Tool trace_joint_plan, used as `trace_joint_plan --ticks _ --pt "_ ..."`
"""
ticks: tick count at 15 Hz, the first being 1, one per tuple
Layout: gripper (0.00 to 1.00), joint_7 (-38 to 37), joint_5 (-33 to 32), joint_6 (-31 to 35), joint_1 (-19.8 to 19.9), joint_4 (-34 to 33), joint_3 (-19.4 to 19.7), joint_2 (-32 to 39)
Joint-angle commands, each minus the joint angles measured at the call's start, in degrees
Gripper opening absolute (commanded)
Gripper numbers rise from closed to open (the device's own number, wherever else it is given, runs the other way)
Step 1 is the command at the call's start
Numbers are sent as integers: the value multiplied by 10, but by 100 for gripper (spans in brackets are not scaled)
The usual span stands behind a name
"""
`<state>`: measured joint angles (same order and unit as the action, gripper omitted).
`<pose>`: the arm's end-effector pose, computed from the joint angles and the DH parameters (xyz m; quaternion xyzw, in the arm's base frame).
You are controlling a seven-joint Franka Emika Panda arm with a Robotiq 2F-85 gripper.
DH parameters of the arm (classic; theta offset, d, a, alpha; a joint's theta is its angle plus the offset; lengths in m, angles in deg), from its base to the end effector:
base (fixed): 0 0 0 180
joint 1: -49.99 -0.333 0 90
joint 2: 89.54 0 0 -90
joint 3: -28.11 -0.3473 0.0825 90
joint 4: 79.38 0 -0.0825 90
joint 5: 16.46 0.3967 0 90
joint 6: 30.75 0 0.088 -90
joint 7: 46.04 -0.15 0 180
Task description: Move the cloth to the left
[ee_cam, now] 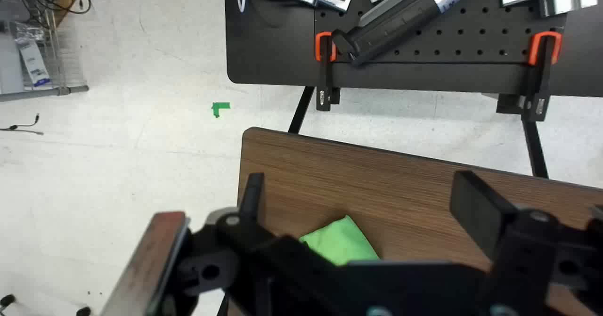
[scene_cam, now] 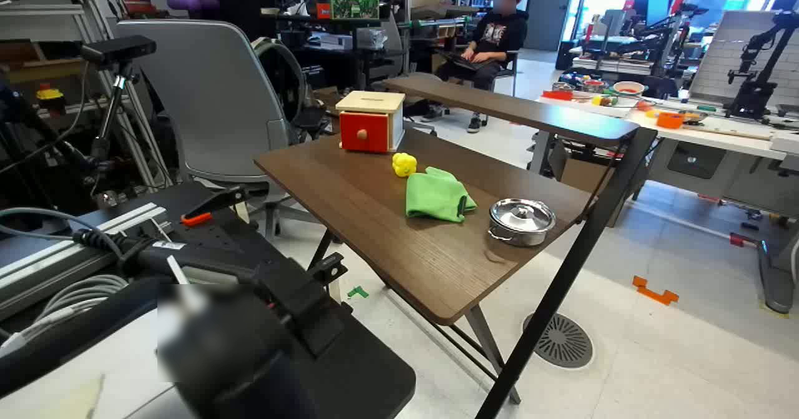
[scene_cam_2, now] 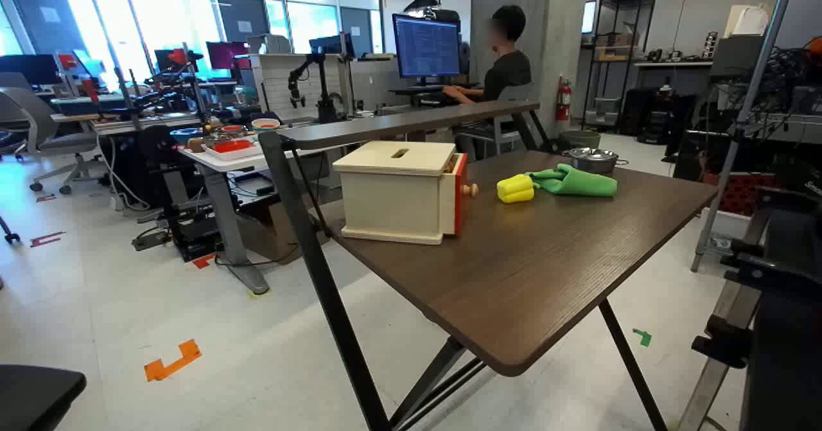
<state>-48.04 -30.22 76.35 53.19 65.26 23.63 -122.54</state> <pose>0.3567 -0.0196 0.4468 0.9898 0.0265 -0.0378 0.1349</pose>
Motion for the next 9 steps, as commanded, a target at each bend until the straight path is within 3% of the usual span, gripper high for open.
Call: trace_joint_plan --ticks 1,7,9 --pt "100 -4 -4 -2 -10 -2 9 1" --pt "100 -4 -4 -2 -10 -3 9 1" --pt "100 -56 -6 45 4 -1 5 11"
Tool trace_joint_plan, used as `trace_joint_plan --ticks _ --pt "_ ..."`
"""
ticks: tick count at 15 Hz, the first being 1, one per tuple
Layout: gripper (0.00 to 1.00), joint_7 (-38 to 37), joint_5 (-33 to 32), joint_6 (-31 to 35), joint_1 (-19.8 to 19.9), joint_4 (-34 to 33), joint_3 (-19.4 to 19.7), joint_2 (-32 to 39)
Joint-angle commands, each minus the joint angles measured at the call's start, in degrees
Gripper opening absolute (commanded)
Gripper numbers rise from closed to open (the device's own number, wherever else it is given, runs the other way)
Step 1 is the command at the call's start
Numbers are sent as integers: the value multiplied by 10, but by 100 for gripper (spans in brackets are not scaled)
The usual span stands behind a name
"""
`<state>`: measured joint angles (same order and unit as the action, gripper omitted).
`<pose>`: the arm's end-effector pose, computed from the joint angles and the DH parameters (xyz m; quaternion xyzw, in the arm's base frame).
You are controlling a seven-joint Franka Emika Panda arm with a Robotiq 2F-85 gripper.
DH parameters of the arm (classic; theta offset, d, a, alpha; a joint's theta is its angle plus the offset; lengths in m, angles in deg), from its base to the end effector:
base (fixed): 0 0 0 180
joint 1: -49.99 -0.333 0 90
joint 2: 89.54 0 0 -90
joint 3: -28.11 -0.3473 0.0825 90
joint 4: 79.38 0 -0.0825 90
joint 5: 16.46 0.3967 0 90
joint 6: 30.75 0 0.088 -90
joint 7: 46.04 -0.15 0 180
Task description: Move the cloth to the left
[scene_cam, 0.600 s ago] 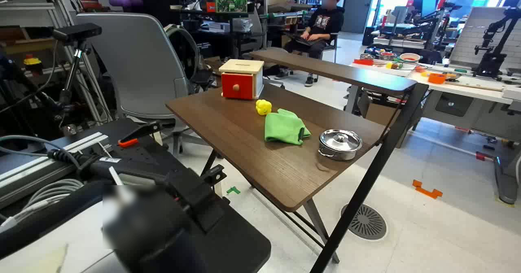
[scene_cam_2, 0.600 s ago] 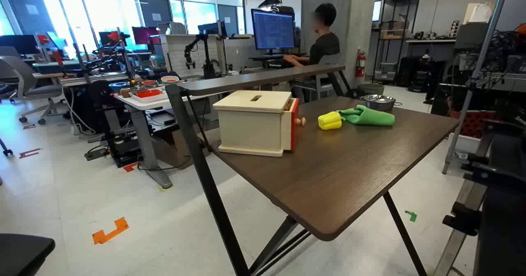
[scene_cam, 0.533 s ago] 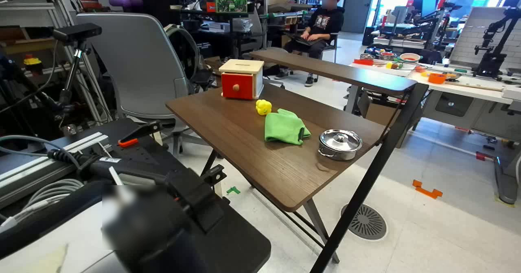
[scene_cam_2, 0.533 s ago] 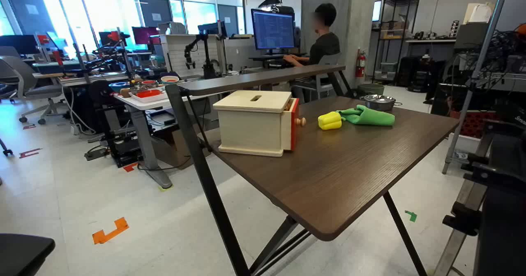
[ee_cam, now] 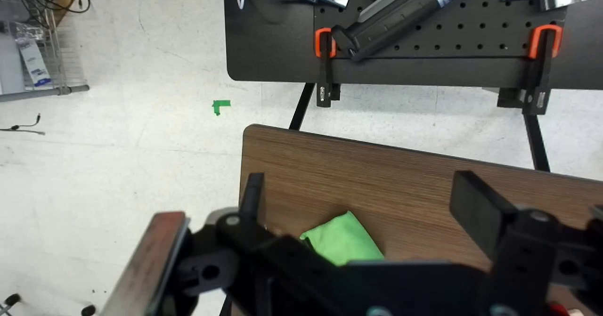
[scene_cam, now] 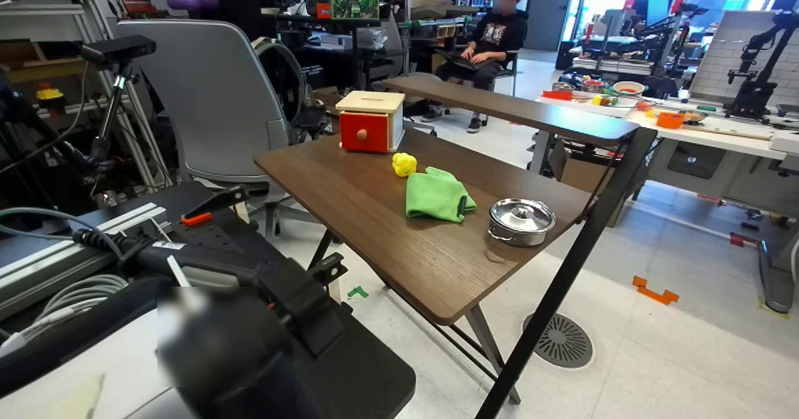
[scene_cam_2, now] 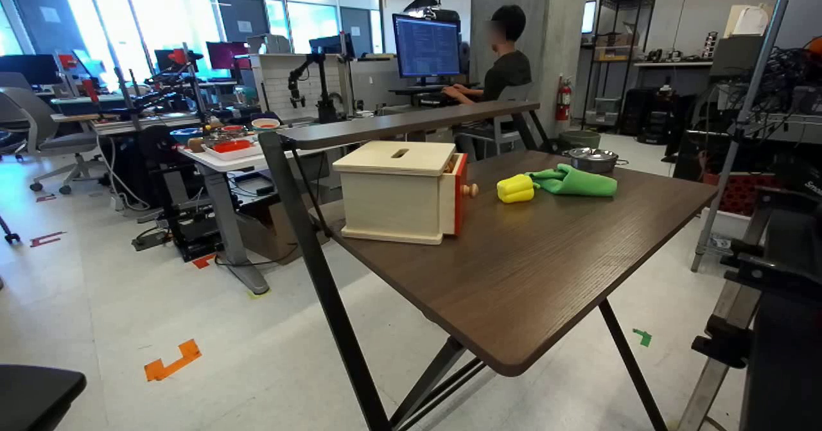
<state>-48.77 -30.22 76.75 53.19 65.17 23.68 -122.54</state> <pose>0.3581 -0.0197 0.4481 0.9901 0.0202 -0.0328 0.1347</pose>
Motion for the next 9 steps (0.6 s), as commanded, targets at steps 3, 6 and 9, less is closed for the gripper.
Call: trace_joint_plan --ticks 3,6,9 --pt "100 -93 -12 107 15 -12 9 63" --pt "100 -122 -17 178 30 -27 13 139" --pt "100 -128 -15 267 41 -49 29 232"
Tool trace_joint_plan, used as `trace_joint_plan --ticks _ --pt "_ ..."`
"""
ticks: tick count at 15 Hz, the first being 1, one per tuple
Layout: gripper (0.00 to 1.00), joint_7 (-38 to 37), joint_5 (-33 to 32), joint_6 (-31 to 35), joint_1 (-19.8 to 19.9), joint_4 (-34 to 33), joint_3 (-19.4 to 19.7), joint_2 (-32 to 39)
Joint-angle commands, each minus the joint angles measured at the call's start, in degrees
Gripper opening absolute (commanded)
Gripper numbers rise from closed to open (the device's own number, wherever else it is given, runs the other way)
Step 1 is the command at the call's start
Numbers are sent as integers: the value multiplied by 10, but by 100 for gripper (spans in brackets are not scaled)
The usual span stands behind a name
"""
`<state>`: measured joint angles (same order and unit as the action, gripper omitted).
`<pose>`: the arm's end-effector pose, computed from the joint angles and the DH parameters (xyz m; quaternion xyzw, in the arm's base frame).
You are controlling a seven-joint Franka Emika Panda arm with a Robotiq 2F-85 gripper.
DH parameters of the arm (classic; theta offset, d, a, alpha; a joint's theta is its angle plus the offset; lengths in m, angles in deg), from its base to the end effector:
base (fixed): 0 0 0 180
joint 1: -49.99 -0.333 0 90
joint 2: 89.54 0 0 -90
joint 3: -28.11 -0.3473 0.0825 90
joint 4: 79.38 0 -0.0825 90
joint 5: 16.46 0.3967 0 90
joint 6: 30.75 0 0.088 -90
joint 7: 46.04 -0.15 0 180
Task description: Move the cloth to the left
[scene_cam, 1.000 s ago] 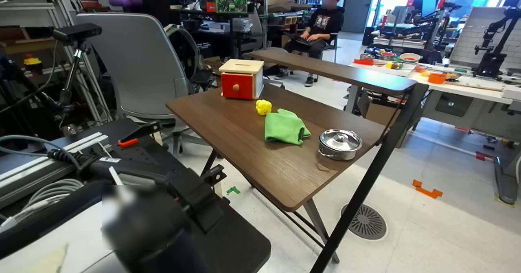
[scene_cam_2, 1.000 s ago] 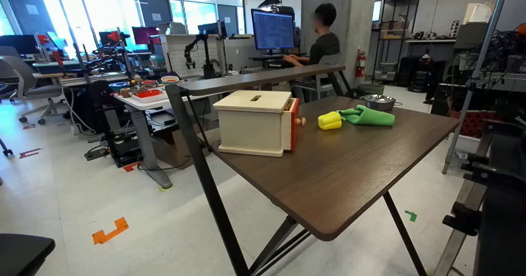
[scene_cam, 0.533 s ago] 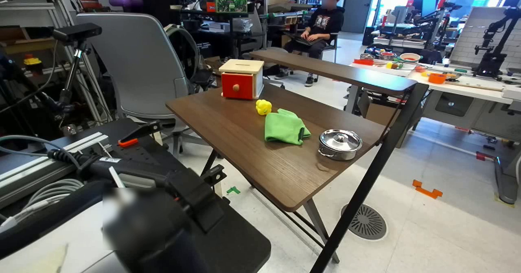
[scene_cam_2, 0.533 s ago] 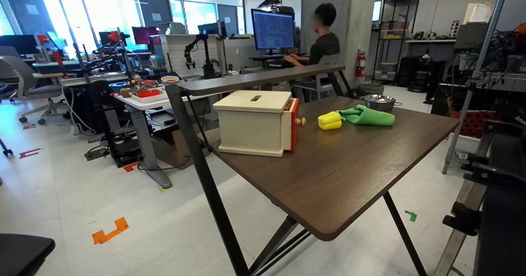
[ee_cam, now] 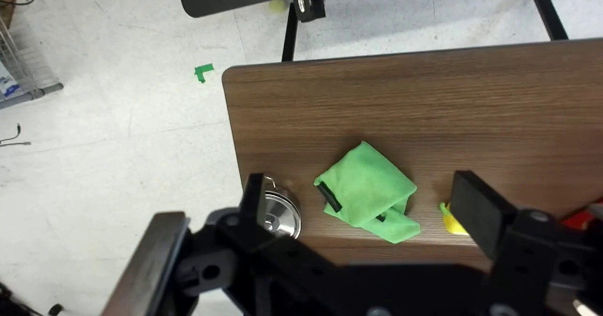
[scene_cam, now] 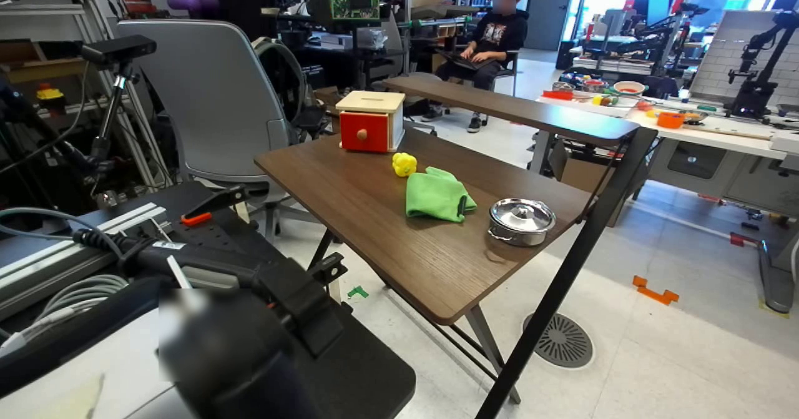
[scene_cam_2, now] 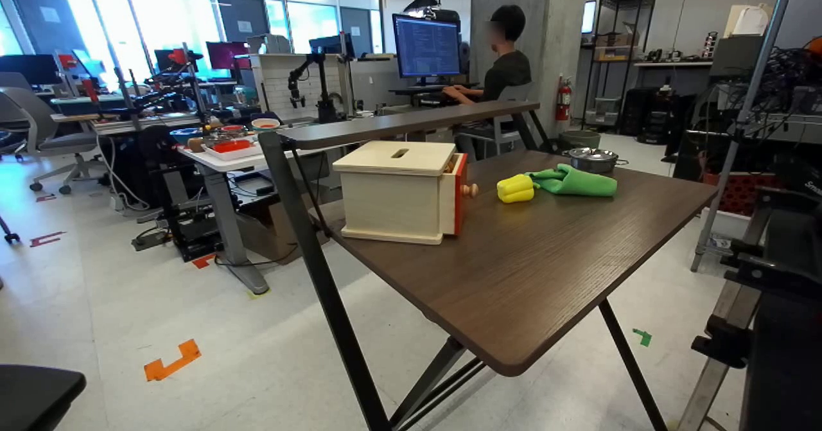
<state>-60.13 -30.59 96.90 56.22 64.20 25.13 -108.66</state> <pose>0.4336 -0.0408 0.3886 0.9907 -0.0790 0.0367 0.1049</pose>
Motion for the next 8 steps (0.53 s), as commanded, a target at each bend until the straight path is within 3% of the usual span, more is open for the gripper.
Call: trace_joint_plan --ticks 1,8 --pt "100 -12 -6 89 12 -50 21 123" --pt "100 3 50 194 4 -157 72 333"
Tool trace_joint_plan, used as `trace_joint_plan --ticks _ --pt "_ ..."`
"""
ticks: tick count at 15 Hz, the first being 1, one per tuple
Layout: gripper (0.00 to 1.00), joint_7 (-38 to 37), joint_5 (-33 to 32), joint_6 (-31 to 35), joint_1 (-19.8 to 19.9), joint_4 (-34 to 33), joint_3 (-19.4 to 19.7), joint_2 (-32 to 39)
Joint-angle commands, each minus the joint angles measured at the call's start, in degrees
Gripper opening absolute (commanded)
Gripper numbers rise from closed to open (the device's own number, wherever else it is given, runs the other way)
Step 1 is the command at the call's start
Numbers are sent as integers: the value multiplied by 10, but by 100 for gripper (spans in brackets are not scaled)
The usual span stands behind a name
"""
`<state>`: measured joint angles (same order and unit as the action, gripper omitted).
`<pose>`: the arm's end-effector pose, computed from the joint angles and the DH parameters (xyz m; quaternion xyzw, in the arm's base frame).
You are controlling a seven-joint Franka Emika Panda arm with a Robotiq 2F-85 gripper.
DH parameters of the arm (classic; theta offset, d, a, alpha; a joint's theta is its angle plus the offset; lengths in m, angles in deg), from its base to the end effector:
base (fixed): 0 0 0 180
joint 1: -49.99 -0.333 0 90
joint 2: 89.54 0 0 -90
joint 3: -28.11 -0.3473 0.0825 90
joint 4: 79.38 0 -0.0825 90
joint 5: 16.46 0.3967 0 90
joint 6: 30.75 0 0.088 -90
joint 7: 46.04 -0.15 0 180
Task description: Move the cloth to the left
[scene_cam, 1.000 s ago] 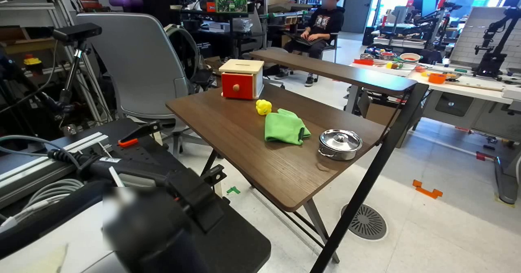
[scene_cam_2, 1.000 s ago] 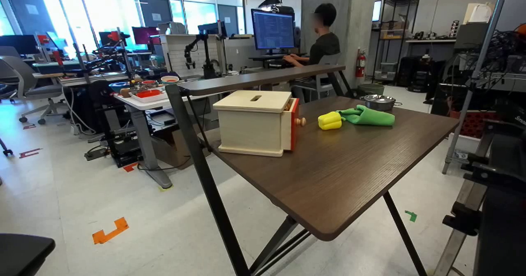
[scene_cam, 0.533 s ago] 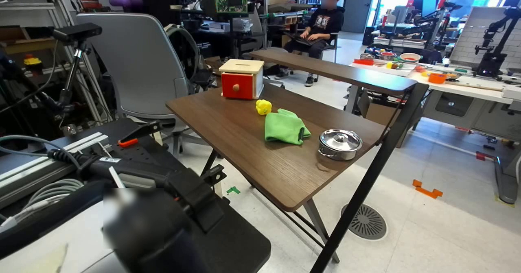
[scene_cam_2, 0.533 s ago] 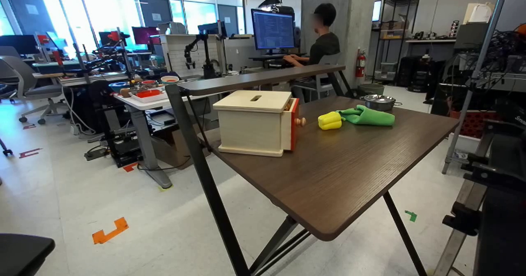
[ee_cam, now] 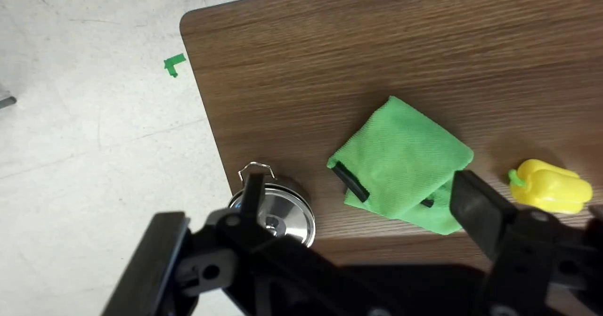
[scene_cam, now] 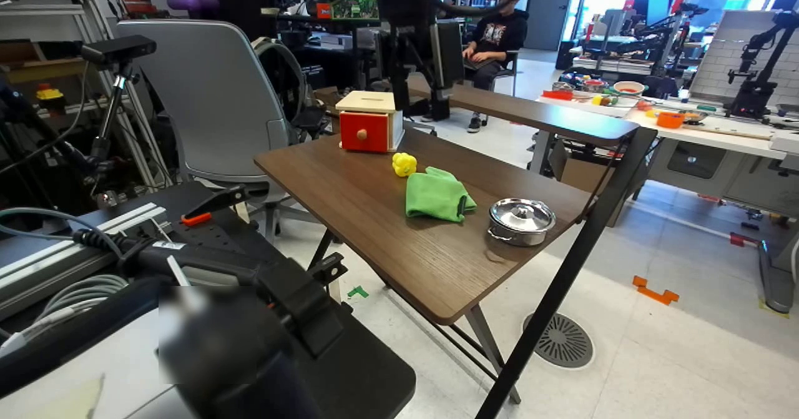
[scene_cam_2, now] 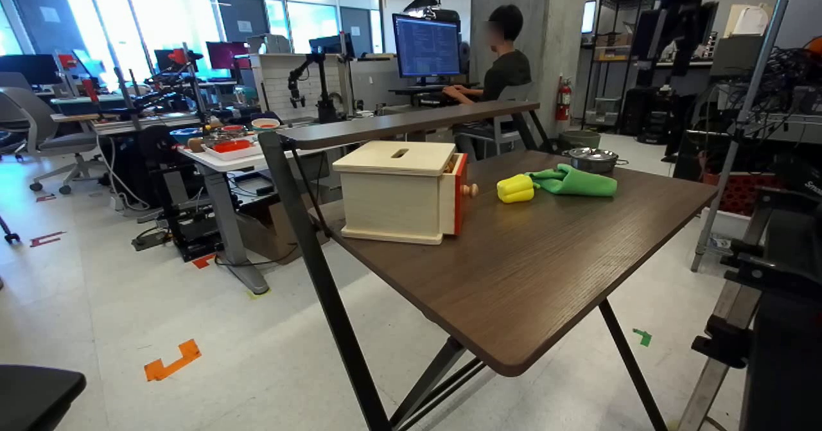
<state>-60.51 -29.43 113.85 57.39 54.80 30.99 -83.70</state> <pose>0.5263 -0.0991 0.2770 0.9888 -0.1252 0.0421 0.0701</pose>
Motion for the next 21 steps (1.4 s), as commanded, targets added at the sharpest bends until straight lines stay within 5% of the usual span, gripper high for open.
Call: trace_joint_plan --ticks 1,21 --pt "100 10 55 29 -9 -81 14 106" --pt "100 17 125 31 -53 -302 6 374"
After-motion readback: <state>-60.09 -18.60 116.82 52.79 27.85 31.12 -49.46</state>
